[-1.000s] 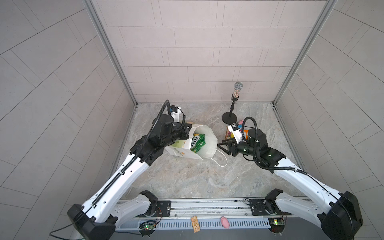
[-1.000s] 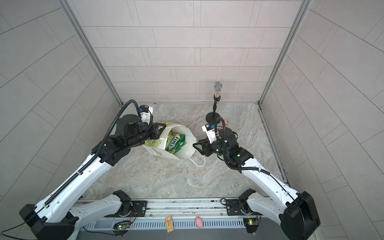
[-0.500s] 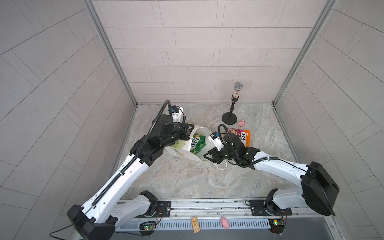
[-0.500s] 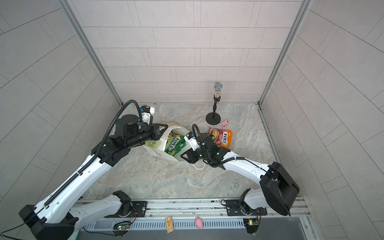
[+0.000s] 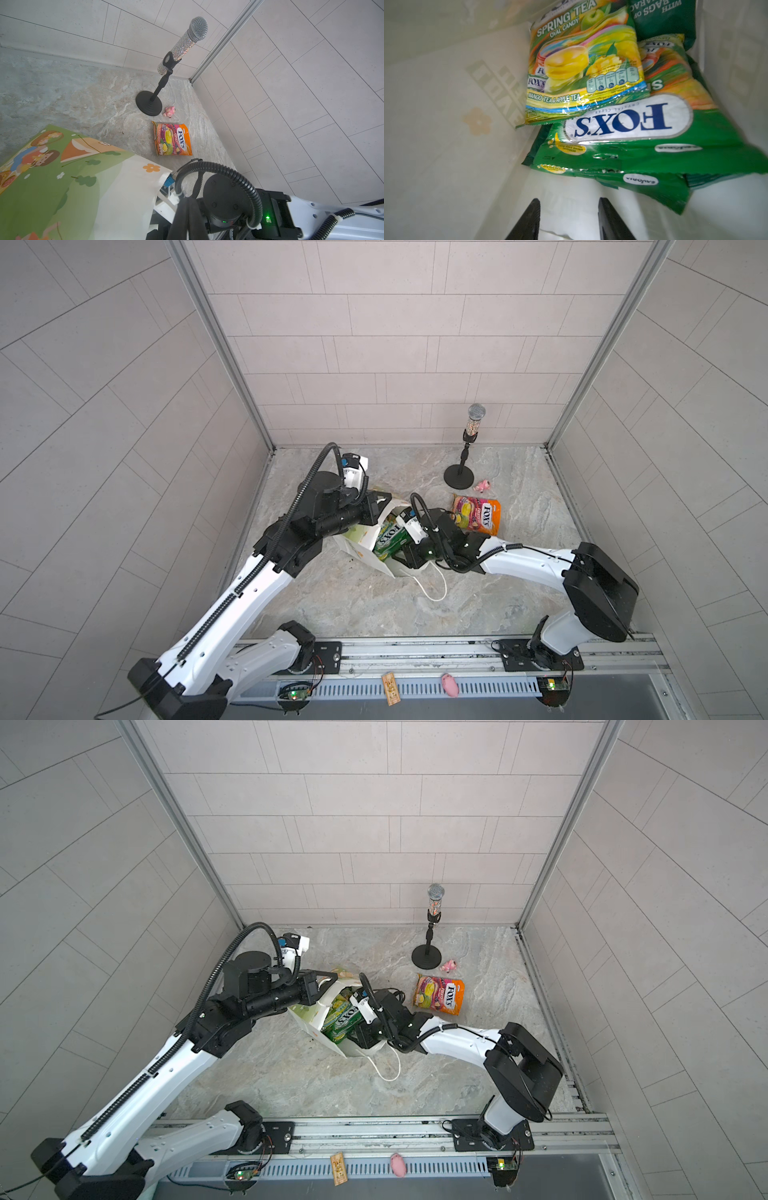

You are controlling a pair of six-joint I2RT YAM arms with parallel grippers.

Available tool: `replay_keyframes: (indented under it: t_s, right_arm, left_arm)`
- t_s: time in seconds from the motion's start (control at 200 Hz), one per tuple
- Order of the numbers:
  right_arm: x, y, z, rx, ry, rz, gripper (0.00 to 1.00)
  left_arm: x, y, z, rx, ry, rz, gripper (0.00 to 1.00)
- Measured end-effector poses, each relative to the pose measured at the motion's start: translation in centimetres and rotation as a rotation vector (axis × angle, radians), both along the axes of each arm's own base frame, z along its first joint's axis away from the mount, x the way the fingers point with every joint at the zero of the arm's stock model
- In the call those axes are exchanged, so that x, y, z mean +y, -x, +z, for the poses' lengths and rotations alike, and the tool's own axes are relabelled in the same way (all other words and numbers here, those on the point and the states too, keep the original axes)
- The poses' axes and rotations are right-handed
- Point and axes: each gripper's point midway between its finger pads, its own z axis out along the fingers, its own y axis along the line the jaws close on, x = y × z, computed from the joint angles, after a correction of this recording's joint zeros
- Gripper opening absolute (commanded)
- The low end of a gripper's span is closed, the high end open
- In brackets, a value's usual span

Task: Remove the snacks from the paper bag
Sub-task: 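Reach into the bag and grasp a green FOX'S packet with the right gripper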

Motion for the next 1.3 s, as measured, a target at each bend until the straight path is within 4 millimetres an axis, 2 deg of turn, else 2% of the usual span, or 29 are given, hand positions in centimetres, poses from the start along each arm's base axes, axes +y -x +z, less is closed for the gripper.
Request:
replay_keyframes:
  t_s: [0.48,0.776,1.026,1.121,1.301]
  right_arm:
    - [0.2,-3.0,1.4,0.042,-0.187,-0.291,0.40]
    - [-0.3,-4.1,0.7,0.065,-0.187,-0.393,0.41]
    - [-0.2,-4.9,-0.5,0.105,-0.168,-0.449,0.42]
    - [0.0,-5.2,-0.5,0.111,-0.176,-0.460,0.36]
    - [0.4,-5.6,-0.8,0.120,-0.174,-0.467,0.34]
  left_arm:
    - [-0.1,-0.1,-1.2,0.019,-0.002,-0.001,0.00]
    - [-0.3,-0.4,-1.6,0.036,0.025,0.017,0.00]
    - [-0.2,-0.9,-1.1,0.025,0.053,0.041,0.00]
    - [-0.2,-1.0,-1.0,0.022,0.054,0.045,0.00]
    - [-0.2,-1.1,-0.8,0.018,0.063,0.050,0.00]
